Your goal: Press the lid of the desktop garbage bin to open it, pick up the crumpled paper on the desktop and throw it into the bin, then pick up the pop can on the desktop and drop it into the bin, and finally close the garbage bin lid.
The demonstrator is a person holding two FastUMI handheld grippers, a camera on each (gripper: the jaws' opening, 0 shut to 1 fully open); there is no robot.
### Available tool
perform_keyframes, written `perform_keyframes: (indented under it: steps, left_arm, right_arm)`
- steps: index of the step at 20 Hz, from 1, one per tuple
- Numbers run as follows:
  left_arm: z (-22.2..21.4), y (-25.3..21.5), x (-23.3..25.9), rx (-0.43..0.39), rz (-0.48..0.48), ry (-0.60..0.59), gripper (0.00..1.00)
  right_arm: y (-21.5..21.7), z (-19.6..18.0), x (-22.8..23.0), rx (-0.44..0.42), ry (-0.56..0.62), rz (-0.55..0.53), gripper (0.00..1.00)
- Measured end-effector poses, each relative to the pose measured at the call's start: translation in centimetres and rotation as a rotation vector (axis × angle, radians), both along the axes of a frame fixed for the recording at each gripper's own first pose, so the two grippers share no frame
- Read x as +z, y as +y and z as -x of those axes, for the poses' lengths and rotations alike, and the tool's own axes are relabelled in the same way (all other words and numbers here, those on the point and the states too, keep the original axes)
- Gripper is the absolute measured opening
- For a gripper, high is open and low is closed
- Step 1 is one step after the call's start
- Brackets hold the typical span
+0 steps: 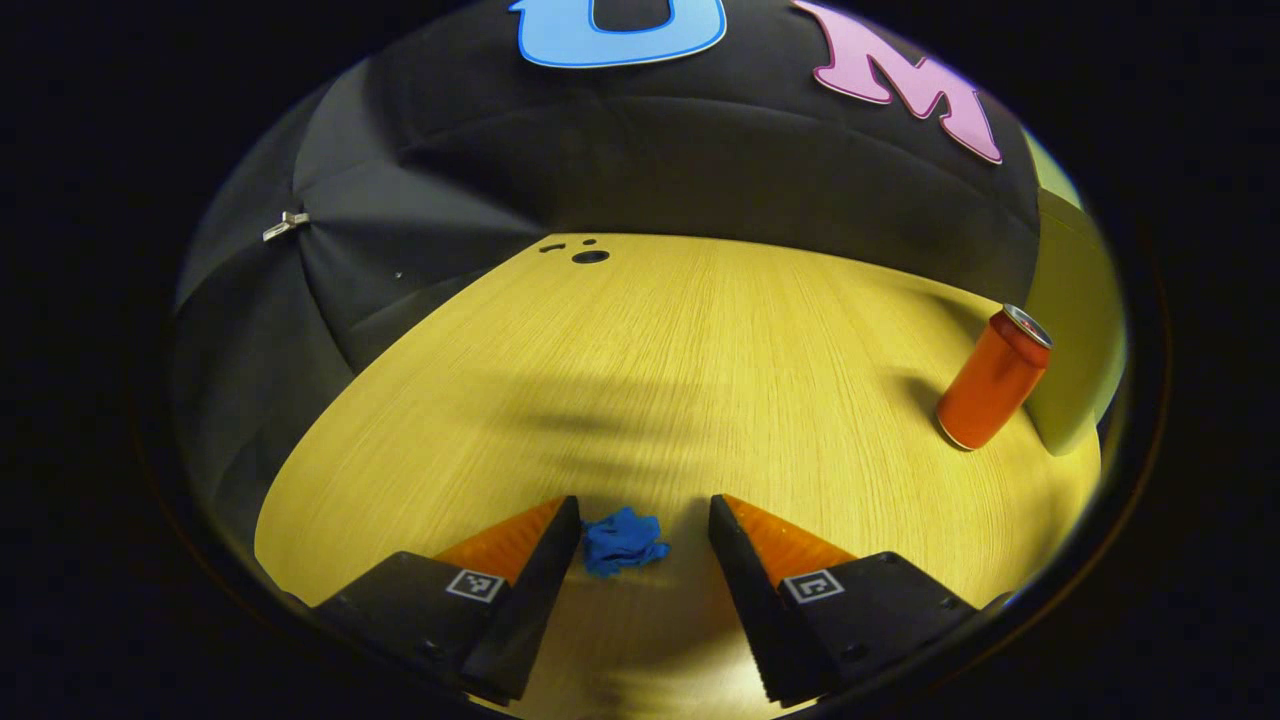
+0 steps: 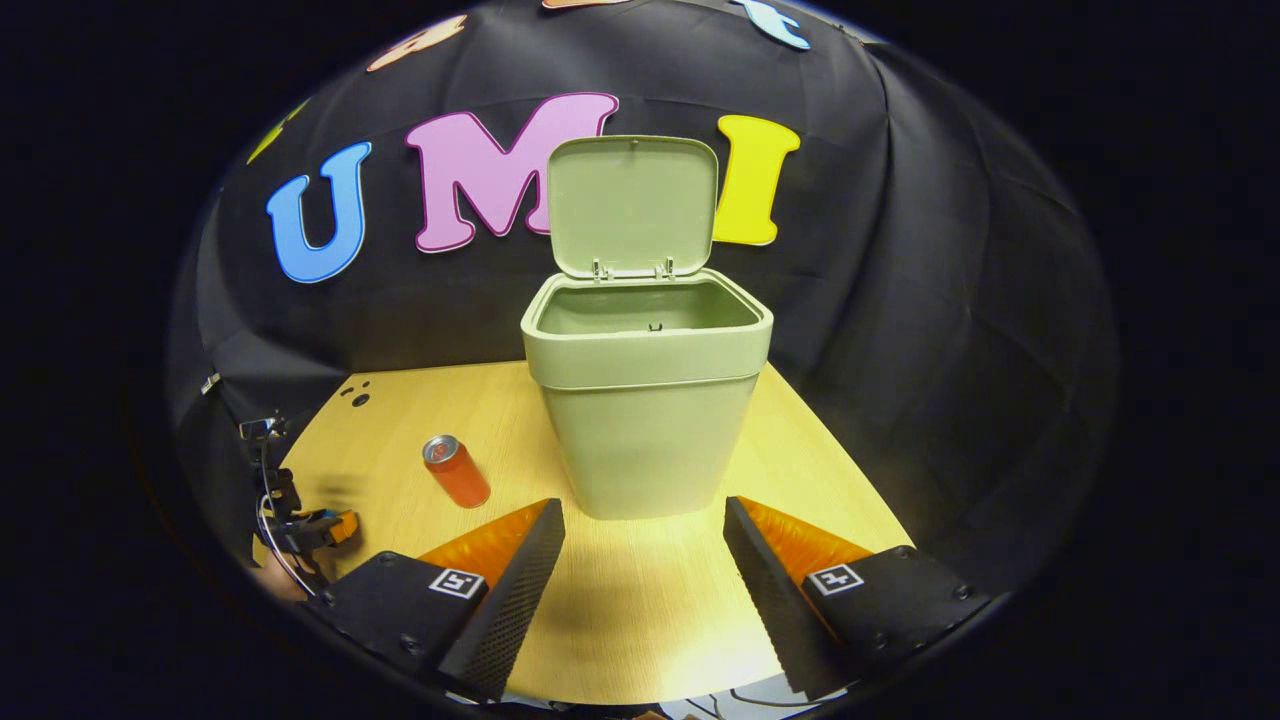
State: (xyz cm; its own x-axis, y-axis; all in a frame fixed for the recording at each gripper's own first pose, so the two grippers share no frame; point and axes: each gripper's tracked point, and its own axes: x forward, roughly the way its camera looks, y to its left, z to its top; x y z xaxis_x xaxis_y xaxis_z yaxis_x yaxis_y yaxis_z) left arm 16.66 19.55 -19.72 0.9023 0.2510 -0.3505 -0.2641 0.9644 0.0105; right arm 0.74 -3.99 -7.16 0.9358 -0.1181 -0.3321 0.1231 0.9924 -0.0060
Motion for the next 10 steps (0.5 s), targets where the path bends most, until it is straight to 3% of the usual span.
perform_keyframes:
  steps: [3, 6, 10]
  left_arm:
    - [0.2, -0.7, -0.3, -0.039, -0.017, -0.021, 0.74]
    - [0.6, -1.2, -0.4, -0.073, -0.05, -0.04, 0.43]
    - [1.1, -1.4, -0.4, -0.125, -0.041, -0.05, 0.39]
  right_arm:
    - [0.5, 0.3, -0.1, 0.001, 0.001, -0.01, 1.0]
    - [2.0, 1.5, -0.4, 0.018, 0.008, 0.014, 1.0]
    - [3.0, 3.0, -0.4, 0.027, 0.013, 0.032, 1.0]
